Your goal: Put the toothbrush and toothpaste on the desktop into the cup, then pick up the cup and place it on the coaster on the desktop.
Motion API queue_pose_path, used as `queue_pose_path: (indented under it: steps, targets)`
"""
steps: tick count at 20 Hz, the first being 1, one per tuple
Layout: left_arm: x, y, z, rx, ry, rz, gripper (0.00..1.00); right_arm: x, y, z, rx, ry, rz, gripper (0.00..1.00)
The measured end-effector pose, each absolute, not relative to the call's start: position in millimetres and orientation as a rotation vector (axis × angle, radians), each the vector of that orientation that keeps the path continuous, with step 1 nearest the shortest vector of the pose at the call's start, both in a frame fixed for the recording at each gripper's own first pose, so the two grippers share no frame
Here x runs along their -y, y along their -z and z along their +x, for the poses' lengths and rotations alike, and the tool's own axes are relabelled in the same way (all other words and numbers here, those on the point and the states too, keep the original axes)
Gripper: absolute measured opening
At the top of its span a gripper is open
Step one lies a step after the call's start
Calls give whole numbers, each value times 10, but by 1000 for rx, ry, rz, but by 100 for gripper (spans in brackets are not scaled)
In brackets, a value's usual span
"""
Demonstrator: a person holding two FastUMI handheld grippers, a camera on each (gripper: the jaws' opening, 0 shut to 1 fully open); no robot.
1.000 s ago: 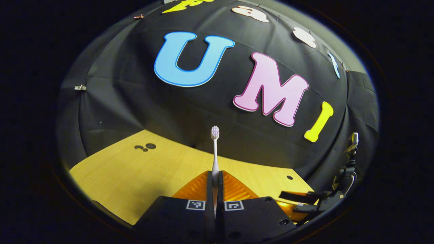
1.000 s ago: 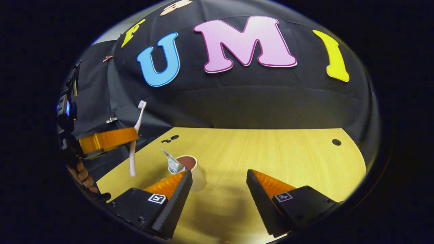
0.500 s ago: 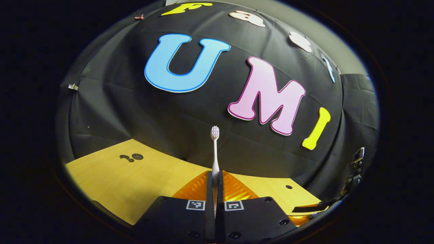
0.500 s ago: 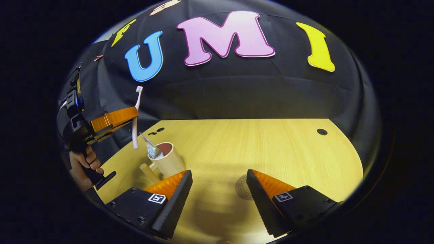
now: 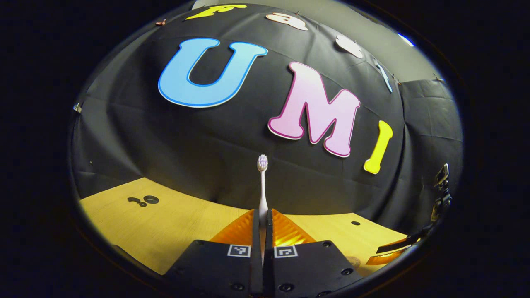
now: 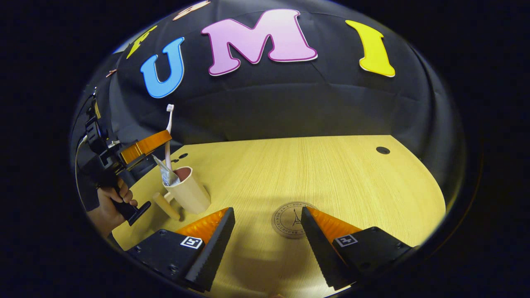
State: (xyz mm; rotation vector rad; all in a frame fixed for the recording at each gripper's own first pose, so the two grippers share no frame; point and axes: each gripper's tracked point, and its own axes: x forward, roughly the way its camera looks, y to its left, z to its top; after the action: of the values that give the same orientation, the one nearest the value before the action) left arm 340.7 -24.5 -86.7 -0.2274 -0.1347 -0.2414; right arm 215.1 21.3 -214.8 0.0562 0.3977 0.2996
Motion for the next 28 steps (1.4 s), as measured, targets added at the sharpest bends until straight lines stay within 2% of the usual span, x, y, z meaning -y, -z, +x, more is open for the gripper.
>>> queue_pose_path:
  steps: [3, 5, 6, 10, 12, 23, 28]
  targets:
    - [269, 852, 3366, 163, 257, -220, 9, -192, 2194, 2151, -404, -290, 51, 99]
    - [267, 878, 3345, 154, 278, -222, 18, -190, 2203, 2149, -401, -288, 39, 99]
    - [267, 900, 3331, 141, 285, -222, 19, -187, 2207, 2152, -400, -288, 32, 98]
    - [187, 844, 3168, 134, 275, -226, 82, -209, 2197, 2147, -401, -293, 26, 98]
    - [141, 836, 3053, 117, 255, -225, 93, -214, 2178, 2123, -402, -297, 33, 98]
    - [141, 903, 2423, -98, 180, -186, 97, -4, 1793, 1948, -368, -296, 51, 98]
    - [186, 1106, 2375, -307, 130, -162, 98, 258, 1617, 1886, -353, -268, 79, 98]
